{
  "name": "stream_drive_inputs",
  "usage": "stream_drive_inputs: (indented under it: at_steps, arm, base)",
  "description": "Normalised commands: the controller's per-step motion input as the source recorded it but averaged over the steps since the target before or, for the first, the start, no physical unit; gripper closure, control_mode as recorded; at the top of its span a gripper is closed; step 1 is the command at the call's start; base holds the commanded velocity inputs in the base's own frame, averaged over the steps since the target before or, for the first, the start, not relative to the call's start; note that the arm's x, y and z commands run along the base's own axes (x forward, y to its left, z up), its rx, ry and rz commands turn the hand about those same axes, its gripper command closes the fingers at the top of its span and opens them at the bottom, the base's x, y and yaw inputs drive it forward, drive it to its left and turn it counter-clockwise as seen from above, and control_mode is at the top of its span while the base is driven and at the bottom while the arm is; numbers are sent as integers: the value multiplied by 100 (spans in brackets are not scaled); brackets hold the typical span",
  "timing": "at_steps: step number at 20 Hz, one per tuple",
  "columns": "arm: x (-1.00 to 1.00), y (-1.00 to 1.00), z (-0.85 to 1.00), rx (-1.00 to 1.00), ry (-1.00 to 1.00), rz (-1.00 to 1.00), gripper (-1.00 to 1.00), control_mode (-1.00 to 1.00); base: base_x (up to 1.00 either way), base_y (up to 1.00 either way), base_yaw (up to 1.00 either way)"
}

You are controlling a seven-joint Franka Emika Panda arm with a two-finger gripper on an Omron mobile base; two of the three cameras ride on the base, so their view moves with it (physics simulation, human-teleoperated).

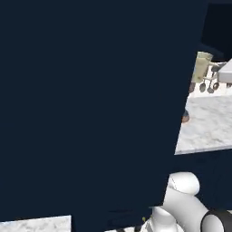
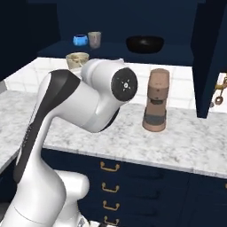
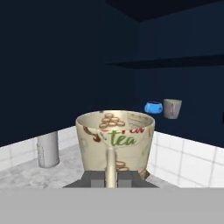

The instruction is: Gather all objects into one cabinet and sort the glasses and bowls to opposite sides.

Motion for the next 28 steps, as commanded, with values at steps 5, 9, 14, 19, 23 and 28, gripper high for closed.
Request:
stream_drive_inputs:
  at_steps: [5, 9, 14, 19, 23, 28]
  arm:
    - [0, 0, 0, 0, 0, 0, 100, 100]
    - [0, 0, 0, 0, 0, 0, 100, 100]
    - [0, 0, 0, 0, 0, 0, 100, 100]
    - [0, 0, 0, 0, 0, 0, 100, 100]
    - [0, 0, 0, 0, 0, 0, 100, 100]
    - [0, 0, 0, 0, 0, 0, 100, 100]
  base:
    - [58, 59, -18]
    - [62, 33, -15]
    - [58, -31, -7]
    - [53, -42, -5]
    - [43, -84, -1]
    - [23, -30, 0]
